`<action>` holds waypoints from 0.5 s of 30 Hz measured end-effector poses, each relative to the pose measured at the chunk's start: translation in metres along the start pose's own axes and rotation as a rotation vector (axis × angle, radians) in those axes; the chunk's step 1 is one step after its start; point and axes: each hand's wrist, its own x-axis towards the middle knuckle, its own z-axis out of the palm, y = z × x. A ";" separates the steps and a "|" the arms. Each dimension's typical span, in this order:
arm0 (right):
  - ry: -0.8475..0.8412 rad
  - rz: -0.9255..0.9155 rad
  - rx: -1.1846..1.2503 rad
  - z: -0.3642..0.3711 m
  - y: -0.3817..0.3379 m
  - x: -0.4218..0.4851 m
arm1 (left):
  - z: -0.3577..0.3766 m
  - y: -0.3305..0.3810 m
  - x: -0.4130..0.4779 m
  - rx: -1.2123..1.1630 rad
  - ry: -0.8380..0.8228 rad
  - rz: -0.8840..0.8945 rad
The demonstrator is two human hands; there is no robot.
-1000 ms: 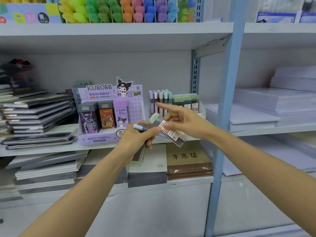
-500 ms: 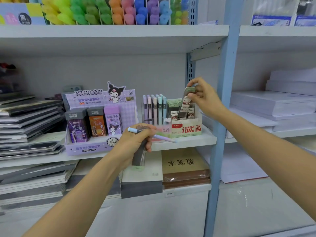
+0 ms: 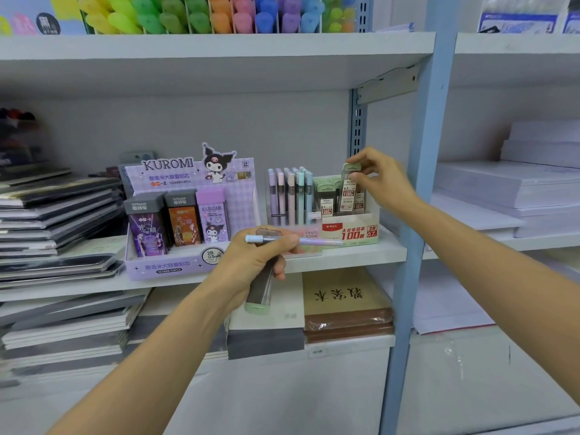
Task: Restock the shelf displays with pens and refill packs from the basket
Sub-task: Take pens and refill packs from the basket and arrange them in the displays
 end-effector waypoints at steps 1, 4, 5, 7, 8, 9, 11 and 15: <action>0.013 0.004 -0.045 0.001 0.000 0.001 | 0.000 0.000 -0.001 -0.015 0.012 0.001; -0.010 0.048 -0.166 0.006 0.001 0.000 | -0.002 0.001 -0.002 -0.024 0.032 0.013; -0.034 0.066 -0.185 0.007 0.000 -0.003 | -0.003 0.001 -0.003 -0.019 0.037 0.017; -0.032 0.062 -0.184 0.007 -0.007 -0.010 | -0.005 0.002 -0.004 -0.012 0.053 0.021; -0.007 0.035 -0.153 0.007 -0.013 -0.015 | -0.007 0.003 -0.004 -0.011 0.066 0.022; -0.002 0.004 -0.087 0.006 -0.022 -0.022 | -0.008 0.004 -0.005 -0.011 0.080 0.021; -0.156 -0.028 0.135 0.006 -0.039 -0.038 | -0.009 0.005 -0.007 -0.020 0.096 0.021; -0.549 -0.021 0.314 0.021 -0.055 -0.069 | -0.009 0.006 -0.010 -0.047 0.130 0.040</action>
